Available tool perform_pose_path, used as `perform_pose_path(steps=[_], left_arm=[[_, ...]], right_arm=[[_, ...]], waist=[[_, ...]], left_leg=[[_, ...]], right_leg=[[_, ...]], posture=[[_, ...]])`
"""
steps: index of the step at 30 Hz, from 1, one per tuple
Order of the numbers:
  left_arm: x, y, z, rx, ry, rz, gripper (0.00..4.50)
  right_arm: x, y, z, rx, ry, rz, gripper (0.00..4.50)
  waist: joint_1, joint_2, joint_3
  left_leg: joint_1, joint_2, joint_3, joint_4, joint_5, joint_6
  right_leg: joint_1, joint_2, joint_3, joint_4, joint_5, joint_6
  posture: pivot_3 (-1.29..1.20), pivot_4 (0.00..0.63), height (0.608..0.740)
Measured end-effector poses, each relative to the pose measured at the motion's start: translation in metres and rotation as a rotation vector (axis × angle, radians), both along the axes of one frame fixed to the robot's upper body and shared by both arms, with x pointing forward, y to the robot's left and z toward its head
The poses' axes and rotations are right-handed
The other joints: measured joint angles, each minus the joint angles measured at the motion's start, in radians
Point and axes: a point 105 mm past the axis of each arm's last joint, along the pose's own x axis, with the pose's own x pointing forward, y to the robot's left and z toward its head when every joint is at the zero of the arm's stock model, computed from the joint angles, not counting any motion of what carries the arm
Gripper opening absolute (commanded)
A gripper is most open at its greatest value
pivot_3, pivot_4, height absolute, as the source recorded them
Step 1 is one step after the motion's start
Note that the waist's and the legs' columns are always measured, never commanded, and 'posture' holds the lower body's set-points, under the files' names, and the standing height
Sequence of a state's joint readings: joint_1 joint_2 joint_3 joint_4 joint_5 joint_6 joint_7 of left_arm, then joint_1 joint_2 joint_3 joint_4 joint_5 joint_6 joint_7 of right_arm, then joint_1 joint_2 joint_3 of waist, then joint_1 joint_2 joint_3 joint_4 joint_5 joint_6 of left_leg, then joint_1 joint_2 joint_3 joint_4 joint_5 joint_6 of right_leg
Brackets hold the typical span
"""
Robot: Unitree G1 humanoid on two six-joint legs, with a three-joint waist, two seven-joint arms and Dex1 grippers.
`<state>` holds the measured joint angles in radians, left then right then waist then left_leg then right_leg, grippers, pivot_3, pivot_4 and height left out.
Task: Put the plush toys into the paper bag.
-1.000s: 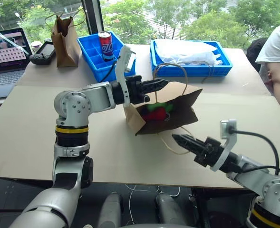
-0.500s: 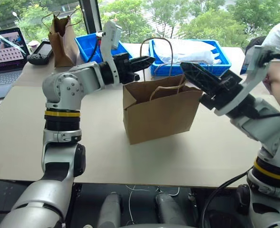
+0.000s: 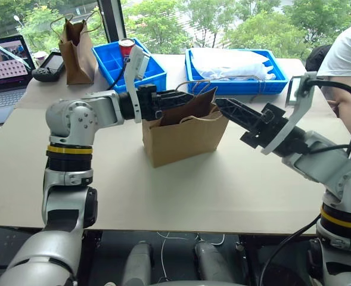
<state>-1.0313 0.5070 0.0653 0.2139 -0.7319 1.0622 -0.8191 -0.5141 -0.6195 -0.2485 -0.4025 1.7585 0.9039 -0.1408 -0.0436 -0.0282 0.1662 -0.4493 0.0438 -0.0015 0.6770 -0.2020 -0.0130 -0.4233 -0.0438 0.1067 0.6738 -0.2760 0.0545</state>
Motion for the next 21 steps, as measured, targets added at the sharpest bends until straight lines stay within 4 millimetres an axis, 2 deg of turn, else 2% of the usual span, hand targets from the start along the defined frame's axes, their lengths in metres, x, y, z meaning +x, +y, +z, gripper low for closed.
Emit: perform_pose_path(steps=[2,3,5,11,15,16,18,21], left_arm=[[0.005,0.014,0.004,0.025,-0.024,0.032,4.33],[0.007,0.021,0.007,0.035,-0.038,0.05,4.5],[0.011,0.034,0.012,0.048,-0.065,0.078,4.5],[0.022,0.068,0.023,0.056,-0.125,0.163,4.5],[0.018,0.085,0.023,0.094,-0.207,0.159,4.5],[0.015,0.093,0.016,0.123,-0.232,0.155,4.5],[0.009,0.109,-0.014,0.2,-0.24,0.138,4.5],[0.001,0.105,-0.057,0.25,-0.204,0.049,4.5]], right_arm=[[-0.002,-0.002,0.002,-0.011,-0.006,0.01,3.61],[-0.004,-0.003,0.003,-0.016,-0.01,0.014,3.97],[-0.006,-0.005,0.004,-0.026,-0.014,0.02,4.45],[-0.013,-0.019,0.01,-0.089,-0.063,0.031,4.45],[-0.021,-0.023,-0.008,-0.227,-0.057,0.065,4.45],[-0.023,-0.022,-0.017,-0.305,-0.057,0.071,4.22],[-0.023,-0.02,-0.044,-0.477,-0.034,0.079,3.72],[-0.014,-0.011,-0.078,-0.58,-0.01,0.086,2.74]], waist=[[0.001,0.0,0.0],[0.001,0.0,0.0],[0.002,0.0,0.0],[0.005,0.0,0.0],[0.006,0.0,0.0],[0.004,0.0,0.0],[-0.002,0.001,0.0],[0.002,0.0,0.0]], left_leg=[[0.0,0.0,0.0,0.0,0.0,0.0],[0.0,0.0,0.0,0.0,0.0,0.0],[0.0,0.0,0.0,0.0,0.0,0.0],[-0.001,0.0,0.0,0.0,0.0,0.0],[-0.001,0.0,0.0,0.0,0.0,0.0],[-0.001,0.001,0.001,-0.001,0.0,0.0],[0.003,0.003,0.002,-0.001,0.0,0.001],[0.002,0.003,0.002,0.001,0.001,0.001]], right_leg=[[0.0,0.0,0.0,0.0,0.0,0.0],[0.0,0.0,0.0,-0.001,0.0,0.0],[0.0,0.0,0.0,-0.001,0.0,0.0],[0.0,0.0,-0.001,-0.002,0.0,0.0],[0.0,-0.001,-0.001,-0.002,0.0,0.0],[0.0,0.0,-0.001,-0.002,0.0,0.0],[0.001,0.001,-0.001,-0.002,0.0,-0.001],[0.0,0.001,-0.001,0.0,0.001,-0.003]], posture=[[0.0,0.15,0.698],[0.0,0.15,0.698],[0.0,0.15,0.698],[0.0,0.15,0.698],[0.0,0.15,0.698],[0.0,0.15,0.698],[0.0,0.15,0.698],[0.0,0.15,0.698]])
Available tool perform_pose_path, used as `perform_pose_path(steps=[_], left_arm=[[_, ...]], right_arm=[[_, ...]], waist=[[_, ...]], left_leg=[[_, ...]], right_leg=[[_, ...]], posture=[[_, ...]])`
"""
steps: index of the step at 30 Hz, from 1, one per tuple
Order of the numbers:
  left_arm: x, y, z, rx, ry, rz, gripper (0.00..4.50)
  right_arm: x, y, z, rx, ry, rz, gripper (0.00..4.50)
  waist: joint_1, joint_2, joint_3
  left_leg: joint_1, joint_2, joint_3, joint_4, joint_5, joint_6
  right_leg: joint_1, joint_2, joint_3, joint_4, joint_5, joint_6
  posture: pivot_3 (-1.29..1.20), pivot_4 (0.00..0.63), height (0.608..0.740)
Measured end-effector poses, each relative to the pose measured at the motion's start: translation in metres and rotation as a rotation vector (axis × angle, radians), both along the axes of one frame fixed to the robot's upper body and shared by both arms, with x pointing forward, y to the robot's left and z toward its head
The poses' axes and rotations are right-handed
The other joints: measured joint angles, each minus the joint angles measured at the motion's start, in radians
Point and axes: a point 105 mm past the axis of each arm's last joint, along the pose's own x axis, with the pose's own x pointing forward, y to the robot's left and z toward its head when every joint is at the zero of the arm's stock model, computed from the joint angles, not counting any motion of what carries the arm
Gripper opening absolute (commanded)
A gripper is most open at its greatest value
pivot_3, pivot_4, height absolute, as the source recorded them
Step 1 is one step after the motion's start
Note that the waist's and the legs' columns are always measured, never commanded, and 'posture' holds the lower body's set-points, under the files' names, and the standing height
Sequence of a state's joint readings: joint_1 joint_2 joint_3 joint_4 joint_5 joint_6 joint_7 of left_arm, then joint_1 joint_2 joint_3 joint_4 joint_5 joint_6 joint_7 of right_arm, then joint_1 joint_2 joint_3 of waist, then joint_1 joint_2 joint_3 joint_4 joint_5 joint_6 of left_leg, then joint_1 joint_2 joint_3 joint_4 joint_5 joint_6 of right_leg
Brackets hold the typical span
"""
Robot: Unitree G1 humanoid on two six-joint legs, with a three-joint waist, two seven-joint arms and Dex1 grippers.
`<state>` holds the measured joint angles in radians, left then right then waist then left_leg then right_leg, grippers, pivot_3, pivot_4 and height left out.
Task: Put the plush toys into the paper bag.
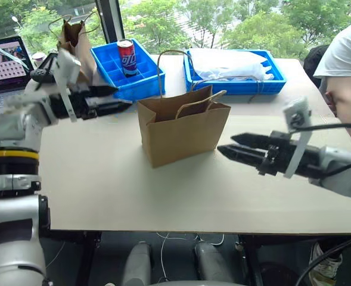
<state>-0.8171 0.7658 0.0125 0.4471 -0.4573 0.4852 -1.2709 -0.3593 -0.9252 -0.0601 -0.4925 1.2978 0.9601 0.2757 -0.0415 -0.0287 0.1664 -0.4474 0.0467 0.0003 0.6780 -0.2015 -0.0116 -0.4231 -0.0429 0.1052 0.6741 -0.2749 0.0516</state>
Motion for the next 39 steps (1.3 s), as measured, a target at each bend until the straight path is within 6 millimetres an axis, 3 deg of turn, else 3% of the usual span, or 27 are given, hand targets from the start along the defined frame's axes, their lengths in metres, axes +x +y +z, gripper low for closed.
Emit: perform_pose_path(steps=[3,8,14,17,23,29,34,36,39], left_arm=[[-0.004,-0.005,-0.011,0.033,-0.018,-0.056,4.5],[-0.006,-0.018,-0.011,0.008,-0.07,-0.12,4.5],[-0.004,-0.033,-0.011,-0.027,-0.074,-0.181,4.5],[-0.005,-0.043,-0.016,-0.032,-0.055,-0.22,4.5],[-0.006,-0.044,-0.016,-0.031,-0.055,-0.23,4.5],[-0.016,-0.014,-0.004,-0.001,-0.019,-0.224,4.5],[0.007,0.02,0.027,-0.086,-0.095,-0.036,4.5],[0.014,0.022,0.029,-0.115,-0.093,-0.007,4.5],[0.025,0.012,0.012,-0.148,-0.043,-0.003,4.5]], right_arm=[[0.005,0.015,-0.02,-0.05,-0.009,0.019,1.74],[0.019,0.049,-0.017,-0.045,-0.146,0.027,0.04],[0.046,0.078,-0.002,-0.004,-0.304,-0.058,0.04],[0.058,0.084,-0.003,-0.006,-0.335,-0.095,0.04],[0.069,0.087,-0.009,-0.018,-0.359,-0.119,0.04],[0.07,0.088,-0.01,-0.035,-0.375,-0.108,0.04],[0.061,0.091,-0.005,-0.024,-0.387,-0.078,0.04],[0.059,0.093,-0.004,-0.022,-0.383,-0.068,0.04],[0.057,0.096,-0.003,-0.019,-0.378,-0.055,0.04]], waist=[[0.005,-0.001,0.001],[0.008,-0.001,0.001],[0.007,-0.001,0.001],[0.005,-0.001,0.001],[0.002,-0.001,0.001],[-0.007,-0.001,0.001],[0.002,-0.001,0.001],[0.006,-0.001,0.001],[0.013,-0.001,0.001]], left_leg=[[-0.003,0.0,0.0,0.001,0.0,0.0],[-0.004,0.0,-0.001,0.001,0.0,0.0],[-0.004,0.0,-0.002,0.001,0.0,0.0],[-0.004,0.0,-0.003,0.001,0.0,0.0],[-0.004,0.0,-0.004,0.002,0.0,0.0],[-0.003,0.001,-0.004,0.001,0.0,0.0],[-0.003,0.001,-0.004,0.002,0.0,0.0],[-0.003,0.001,-0.004,0.002,0.0,0.0],[-0.003,0.0,-0.004,0.002,0.0,0.0]], right_leg=[[-0.001,0.0,0.0,0.0,0.0,0.0],[-0.002,0.0,-0.001,-0.001,0.0,0.0],[-0.002,0.0,-0.003,0.001,0.0,0.0],[-0.002,0.0,-0.004,0.002,0.0,0.0],[-0.003,0.0,-0.006,0.004,0.0,0.0],[-0.004,0.0,-0.008,0.006,0.0,0.0],[-0.003,0.0,-0.009,0.005,0.0,0.0],[-0.003,-0.001,-0.009,0.005,0.0,0.0],[-0.003,-0.001,-0.009,0.005,0.0,0.0]], posture=[[0.0,0.15,0.698],[0.0,0.15,0.698],[0.0,0.15,0.698],[0.0,0.15,0.698],[0.0,0.15,0.698],[0.0,0.15,0.698],[0.0,0.15,0.698],[0.0,0.15,0.698],[0.0,0.15,0.698]])
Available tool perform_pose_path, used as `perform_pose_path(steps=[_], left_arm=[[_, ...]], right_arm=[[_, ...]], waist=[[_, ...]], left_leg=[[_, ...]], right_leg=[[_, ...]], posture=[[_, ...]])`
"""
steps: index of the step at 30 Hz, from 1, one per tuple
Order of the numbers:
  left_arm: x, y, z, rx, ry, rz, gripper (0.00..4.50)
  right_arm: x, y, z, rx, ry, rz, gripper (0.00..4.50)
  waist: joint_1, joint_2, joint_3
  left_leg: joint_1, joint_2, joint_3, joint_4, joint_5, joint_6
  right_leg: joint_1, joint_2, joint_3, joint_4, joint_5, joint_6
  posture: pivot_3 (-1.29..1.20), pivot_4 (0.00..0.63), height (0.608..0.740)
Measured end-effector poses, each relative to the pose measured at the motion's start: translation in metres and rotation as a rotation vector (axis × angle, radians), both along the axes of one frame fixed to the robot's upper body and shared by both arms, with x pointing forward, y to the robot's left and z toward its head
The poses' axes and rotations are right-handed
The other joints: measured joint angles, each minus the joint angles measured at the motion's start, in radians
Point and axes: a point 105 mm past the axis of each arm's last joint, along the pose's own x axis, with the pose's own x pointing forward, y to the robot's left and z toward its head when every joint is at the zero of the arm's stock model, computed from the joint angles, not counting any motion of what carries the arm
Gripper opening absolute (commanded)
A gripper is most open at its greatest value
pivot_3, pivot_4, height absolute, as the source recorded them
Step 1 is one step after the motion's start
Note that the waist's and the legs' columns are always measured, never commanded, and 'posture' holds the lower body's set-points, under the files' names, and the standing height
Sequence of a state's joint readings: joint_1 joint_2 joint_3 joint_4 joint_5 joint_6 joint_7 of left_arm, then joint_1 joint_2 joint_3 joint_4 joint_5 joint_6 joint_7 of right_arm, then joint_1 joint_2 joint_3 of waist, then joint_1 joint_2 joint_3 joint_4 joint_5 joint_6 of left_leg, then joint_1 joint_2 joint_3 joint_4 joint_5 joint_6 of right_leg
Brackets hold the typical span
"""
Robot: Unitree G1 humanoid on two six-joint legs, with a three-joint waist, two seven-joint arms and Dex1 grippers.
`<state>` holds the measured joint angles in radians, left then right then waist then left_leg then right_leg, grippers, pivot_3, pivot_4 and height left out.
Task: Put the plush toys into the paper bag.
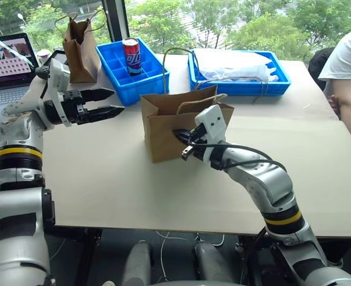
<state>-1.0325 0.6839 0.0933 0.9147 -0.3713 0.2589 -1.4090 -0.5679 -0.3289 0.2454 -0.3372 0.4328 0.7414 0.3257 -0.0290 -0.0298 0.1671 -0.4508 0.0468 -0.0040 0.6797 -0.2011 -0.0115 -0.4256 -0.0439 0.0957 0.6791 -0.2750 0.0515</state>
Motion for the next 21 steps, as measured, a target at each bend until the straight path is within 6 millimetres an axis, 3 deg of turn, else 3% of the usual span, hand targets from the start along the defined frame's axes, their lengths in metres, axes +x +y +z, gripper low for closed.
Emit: perform_pose_path(steps=[4,14,21], left_arm=[[0.008,-0.02,-0.024,-0.005,0.09,-0.046,4.5],[0.004,-0.053,-0.003,0.012,0.086,-0.243,4.5],[-0.001,-0.056,-0.013,0.057,0.183,-0.282,4.5]], right_arm=[[-0.003,0.001,0.002,-0.006,0.001,0.008,0.04],[-0.008,-0.007,0.008,-0.016,-0.006,-0.011,0.04],[-0.003,-0.013,0.002,-0.01,0.017,-0.049,0.04]], waist=[[0.0,-0.001,0.0],[-0.014,-0.001,0.001],[-0.015,-0.001,0.001]], left_leg=[[-0.002,0.0,0.0,0.0,0.0,0.0],[-0.002,0.0,-0.001,0.0,0.0,0.0],[-0.002,0.0,-0.001,0.0,0.0,0.0]], right_leg=[[-0.002,0.0,0.0,0.0,0.0,0.0],[-0.002,0.001,0.0,0.001,0.0,0.0],[-0.002,0.001,0.0,0.001,0.0,0.0]], posture=[[0.0,0.15,0.698],[0.0,0.15,0.698],[0.0,0.15,0.698]])
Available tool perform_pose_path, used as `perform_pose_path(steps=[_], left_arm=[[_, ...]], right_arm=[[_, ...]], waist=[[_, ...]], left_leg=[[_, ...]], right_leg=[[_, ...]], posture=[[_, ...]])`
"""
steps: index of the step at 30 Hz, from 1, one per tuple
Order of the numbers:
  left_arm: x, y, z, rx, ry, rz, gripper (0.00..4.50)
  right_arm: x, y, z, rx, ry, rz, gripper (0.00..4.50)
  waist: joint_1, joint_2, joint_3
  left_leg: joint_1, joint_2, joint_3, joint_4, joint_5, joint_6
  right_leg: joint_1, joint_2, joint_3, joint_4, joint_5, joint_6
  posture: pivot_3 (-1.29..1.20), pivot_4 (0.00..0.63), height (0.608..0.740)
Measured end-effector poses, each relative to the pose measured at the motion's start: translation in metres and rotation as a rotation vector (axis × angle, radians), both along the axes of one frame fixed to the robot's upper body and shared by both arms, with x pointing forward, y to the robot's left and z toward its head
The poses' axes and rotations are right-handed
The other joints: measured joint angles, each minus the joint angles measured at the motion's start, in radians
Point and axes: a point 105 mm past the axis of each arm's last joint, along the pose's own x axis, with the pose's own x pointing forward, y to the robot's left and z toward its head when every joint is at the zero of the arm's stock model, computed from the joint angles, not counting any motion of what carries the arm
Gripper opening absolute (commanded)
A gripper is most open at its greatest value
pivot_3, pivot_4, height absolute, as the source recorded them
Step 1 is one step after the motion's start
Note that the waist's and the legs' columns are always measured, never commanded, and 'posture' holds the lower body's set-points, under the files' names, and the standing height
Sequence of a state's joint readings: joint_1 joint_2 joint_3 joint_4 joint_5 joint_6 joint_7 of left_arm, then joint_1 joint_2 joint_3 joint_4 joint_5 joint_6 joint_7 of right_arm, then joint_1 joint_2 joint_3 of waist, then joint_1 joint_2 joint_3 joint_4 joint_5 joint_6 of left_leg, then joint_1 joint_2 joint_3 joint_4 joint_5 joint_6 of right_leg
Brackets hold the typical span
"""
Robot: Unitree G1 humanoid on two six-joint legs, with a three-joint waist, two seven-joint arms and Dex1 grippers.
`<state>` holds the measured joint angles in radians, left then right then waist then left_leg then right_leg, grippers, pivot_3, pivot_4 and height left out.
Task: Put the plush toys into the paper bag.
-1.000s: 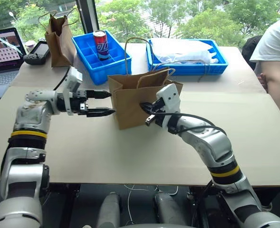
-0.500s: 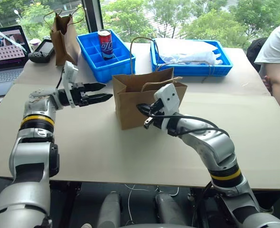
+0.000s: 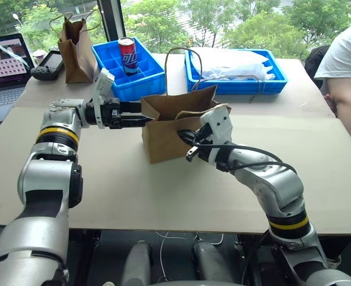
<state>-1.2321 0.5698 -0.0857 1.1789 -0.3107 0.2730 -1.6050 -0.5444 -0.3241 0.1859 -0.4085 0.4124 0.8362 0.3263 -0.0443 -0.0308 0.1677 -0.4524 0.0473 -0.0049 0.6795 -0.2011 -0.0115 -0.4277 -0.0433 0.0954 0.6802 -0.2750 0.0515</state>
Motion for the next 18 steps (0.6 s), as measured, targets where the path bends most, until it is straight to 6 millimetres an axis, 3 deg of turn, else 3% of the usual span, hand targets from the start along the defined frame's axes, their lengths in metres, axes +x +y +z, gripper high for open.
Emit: perform_pose_path(steps=[6,13,18], left_arm=[[-0.007,0.0,-0.014,0.02,0.052,-0.03,4.5],[-0.015,0.006,-0.005,0.026,0.059,-0.055,4.5],[-0.025,0.008,-0.013,0.039,0.097,-0.091,4.5]], right_arm=[[0.009,0.0,-0.009,0.012,0.034,-0.013,0.04],[0.022,0.003,-0.012,0.041,0.049,-0.011,0.04],[0.025,0.004,-0.017,0.042,0.064,-0.005,0.04]], waist=[[0.0,0.0,0.0],[0.0,0.0,0.0],[0.0,0.0,0.0]], left_leg=[[0.0,0.0,0.0,0.0,0.0,0.0],[0.0,0.0,0.0,0.0,0.0,0.0],[0.0,0.0,0.0,0.0,0.0,0.0]], right_leg=[[0.0,0.0,0.0,0.0,0.0,0.0],[0.0,0.0,0.0,0.0,0.0,0.0],[0.0,0.0,0.0,0.0,0.0,0.0]], posture=[[0.0,0.15,0.698],[0.0,0.15,0.698],[0.0,0.15,0.698]])
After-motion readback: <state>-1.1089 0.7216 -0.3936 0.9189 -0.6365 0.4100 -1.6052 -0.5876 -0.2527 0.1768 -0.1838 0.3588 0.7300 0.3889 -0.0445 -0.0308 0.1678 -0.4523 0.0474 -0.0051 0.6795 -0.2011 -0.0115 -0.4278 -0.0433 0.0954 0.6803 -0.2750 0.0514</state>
